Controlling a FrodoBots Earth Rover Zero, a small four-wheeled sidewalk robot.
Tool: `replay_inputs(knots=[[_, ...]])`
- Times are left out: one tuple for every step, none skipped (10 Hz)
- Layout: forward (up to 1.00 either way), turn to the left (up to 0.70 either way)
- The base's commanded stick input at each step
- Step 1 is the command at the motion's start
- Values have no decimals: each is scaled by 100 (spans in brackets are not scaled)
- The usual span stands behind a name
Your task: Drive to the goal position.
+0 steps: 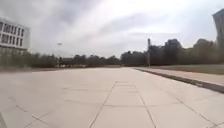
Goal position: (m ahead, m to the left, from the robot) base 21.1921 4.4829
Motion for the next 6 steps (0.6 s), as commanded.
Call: replay_inputs(knots=[[70,0],[70,0],[70,0],[70,0],[70,0],[70,0]])
